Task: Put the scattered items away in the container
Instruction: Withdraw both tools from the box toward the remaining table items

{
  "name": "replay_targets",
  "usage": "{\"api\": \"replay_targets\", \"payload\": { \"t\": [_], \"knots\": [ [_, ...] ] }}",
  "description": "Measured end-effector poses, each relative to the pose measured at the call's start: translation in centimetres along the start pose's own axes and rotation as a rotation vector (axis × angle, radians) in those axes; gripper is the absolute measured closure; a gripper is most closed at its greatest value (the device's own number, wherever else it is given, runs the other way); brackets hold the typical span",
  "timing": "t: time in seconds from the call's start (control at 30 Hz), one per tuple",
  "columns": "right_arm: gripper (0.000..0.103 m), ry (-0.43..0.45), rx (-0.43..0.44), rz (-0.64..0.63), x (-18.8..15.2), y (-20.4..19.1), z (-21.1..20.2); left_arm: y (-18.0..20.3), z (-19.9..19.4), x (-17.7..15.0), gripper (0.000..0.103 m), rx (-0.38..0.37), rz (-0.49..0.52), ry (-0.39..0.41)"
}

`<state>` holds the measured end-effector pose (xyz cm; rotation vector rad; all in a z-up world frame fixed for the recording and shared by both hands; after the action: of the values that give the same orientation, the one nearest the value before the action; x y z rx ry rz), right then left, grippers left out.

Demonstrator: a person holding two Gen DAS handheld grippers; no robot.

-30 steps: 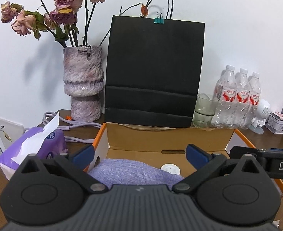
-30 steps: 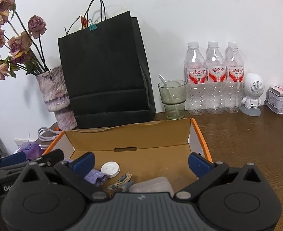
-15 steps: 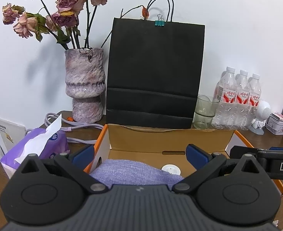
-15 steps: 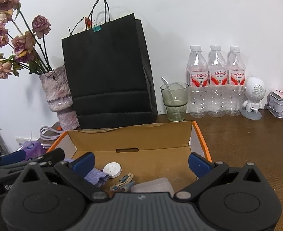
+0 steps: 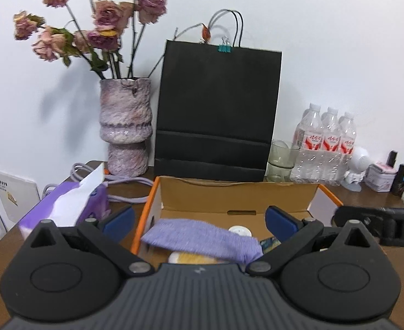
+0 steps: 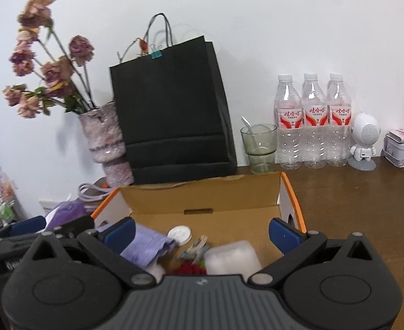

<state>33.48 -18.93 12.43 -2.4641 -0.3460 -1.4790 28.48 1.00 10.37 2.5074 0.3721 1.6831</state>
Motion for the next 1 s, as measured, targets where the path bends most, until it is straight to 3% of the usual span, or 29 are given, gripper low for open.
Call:
{"api": "replay_targets", "payload": {
  "t": [0.2, 0.47, 0.73, 1.0],
  "knots": [
    [0.0, 0.0, -0.053, -0.112, -2.9, -0.4, -5.4, -3.0, -4.7, -0.9, 0.0, -0.016, -0.034, -0.008],
    [0.0, -0.073, -0.122, -0.202, -9.2, -0.2, -9.8, -3.5, -7.1, -6.4, 0.0, -0.042, 0.043, -0.136],
    [0.0, -0.129, -0.052, -0.183, -14.1, -2.4, -10.1, -1.9, -7.9, -11.1, 0.0, -0.087, 0.138, -0.213],
    [0.006, -0.16, -0.005, -0.211, -15.5, -5.7, -8.5, -2.8, -8.1, -12.0, 0.0, -0.098, 0.156, -0.238]
  ]
}}
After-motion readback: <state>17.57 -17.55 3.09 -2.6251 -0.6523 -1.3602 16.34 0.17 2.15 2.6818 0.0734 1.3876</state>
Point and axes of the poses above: each gripper's, at about its wrist camera, not at the fingertips, and z roughly the way its jaws point, y to its right, x to its top, the point moved 2 cm from there along z, roughly the way its jaws point, and after that the axes turned 8 degrees about -z, right-handed, at the moved point
